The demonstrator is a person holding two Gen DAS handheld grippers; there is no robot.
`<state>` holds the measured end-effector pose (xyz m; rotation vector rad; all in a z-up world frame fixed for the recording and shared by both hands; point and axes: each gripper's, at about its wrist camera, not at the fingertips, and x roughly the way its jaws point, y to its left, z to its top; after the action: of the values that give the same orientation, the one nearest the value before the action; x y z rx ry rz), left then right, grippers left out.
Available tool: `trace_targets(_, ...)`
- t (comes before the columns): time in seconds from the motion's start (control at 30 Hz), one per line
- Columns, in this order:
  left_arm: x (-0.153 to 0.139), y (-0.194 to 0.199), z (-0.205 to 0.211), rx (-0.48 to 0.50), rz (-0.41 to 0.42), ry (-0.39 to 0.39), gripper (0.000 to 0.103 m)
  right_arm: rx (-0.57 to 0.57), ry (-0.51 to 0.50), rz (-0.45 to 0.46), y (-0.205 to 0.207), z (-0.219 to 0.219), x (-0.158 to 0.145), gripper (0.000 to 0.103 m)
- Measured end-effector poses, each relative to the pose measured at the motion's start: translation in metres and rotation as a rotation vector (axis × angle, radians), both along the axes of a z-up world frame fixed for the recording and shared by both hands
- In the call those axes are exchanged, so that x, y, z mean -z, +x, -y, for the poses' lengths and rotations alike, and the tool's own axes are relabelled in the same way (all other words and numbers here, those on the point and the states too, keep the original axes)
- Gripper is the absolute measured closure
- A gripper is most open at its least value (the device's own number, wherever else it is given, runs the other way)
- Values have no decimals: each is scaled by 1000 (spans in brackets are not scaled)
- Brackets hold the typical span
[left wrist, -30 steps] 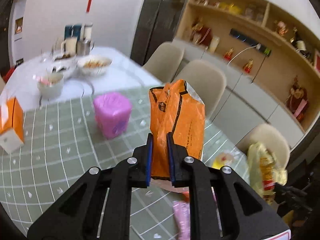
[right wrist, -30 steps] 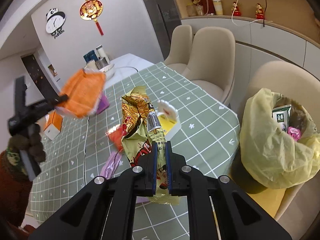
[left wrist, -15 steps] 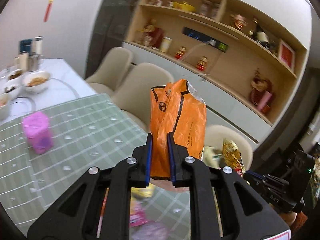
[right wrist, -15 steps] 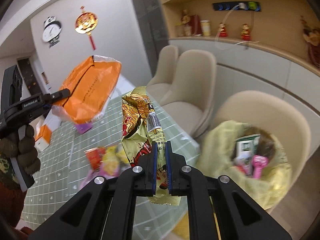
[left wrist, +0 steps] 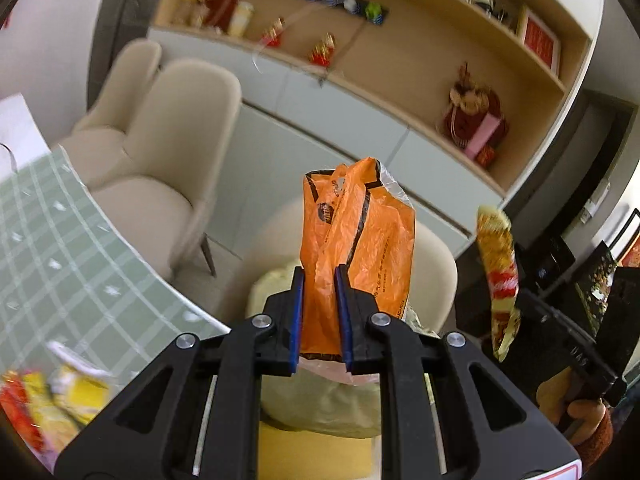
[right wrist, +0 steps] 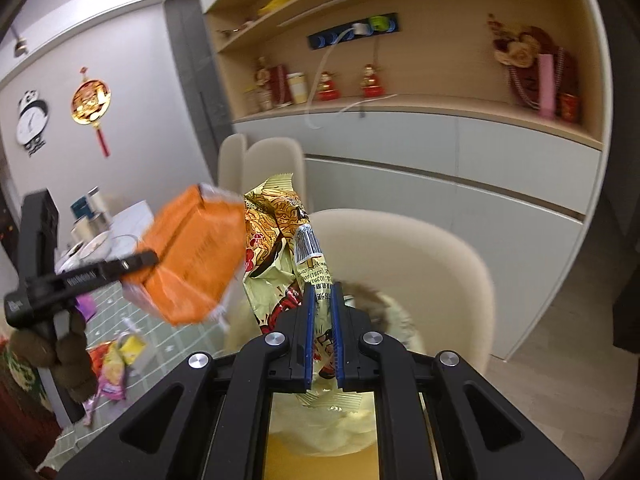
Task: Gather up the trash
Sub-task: 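Carry the orange bag and gold wrapper over the bin with both tools, then open the left tool to drop the orange bag while the right tool drops the gold wrapper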
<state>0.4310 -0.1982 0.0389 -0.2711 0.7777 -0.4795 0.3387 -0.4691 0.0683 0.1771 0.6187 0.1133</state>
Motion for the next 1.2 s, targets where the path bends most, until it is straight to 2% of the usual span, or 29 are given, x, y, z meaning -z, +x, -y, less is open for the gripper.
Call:
trace_targets(0.2,31,27,54,69,-68,76,88,20,31,-10,16,24,9,94)
trace_targets(0.37,68,45,79,85,-155,154,88,9,49,-44,35,25,26,94)
trace_targets(0.5,81,41,84,105,-196,176,88,-10,73,-72,47,23,38,94)
trace_targets(0.6,81,39,87,118,-202,176,83,-30,98,-99,60,18,49,94)
trace_targets(0.7,74,36,84,120,-188,170,69,-50,131,-130,72,10,61,94)
trace_targets(0.77,66,32,79,114,-169,172,67,-63,142,-158,81,3,70,94)
trace_targets(0.87,55,24,66,82,-143,171,65,-82,117,-197,91,-11,85,94)
trace_targets(1.03,49,17,45,56,-142,160,59,-102,6,-241,103,-38,106,94)
trace_targets(1.17,47,14,42,73,-140,159,59,-87,46,-215,101,-30,97,94)
trace_targets(1.2,46,13,43,79,-130,157,63,-82,39,-203,100,-27,93,94)
